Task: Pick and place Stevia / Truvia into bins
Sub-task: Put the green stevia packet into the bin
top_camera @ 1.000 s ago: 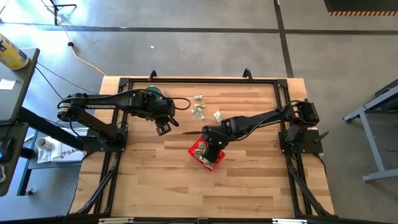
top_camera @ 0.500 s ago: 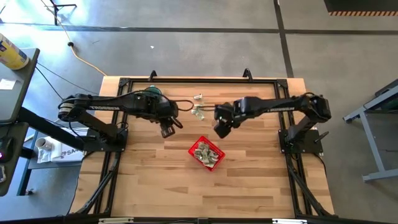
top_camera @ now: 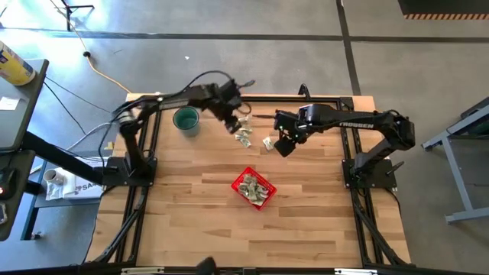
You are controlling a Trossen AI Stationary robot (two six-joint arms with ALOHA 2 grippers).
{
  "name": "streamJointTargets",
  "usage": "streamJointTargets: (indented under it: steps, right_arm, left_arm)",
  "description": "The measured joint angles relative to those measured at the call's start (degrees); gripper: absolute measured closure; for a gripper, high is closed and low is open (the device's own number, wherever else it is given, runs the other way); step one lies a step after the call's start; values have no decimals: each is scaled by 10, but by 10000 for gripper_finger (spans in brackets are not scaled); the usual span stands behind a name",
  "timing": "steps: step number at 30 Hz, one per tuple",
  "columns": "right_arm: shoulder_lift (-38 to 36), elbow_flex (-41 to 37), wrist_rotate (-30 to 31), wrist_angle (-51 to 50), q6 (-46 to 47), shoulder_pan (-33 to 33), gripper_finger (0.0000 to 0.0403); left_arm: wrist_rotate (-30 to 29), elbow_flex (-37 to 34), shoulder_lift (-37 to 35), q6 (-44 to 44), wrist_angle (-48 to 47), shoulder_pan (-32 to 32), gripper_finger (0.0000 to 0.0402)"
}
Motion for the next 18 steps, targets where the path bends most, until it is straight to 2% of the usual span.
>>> streamJointTargets:
  steps: [4,10,13,18]
  right_arm:
    - [-1,0,2,1,-10,-14,174]
    - [-1,0,3,2,-25,-29,178]
    - [-1,0,-1,1,-25,-34,178]
    - [-1,0,-4,2,-25,-34,178]
  left_arm:
    - [-6,82,81,10,-43,26,195]
    - [-39,186,188,38,-95,22,195]
    - [-39,223,218,43,-113,20,195]
    - [-53,243,237,72,-97,19,195]
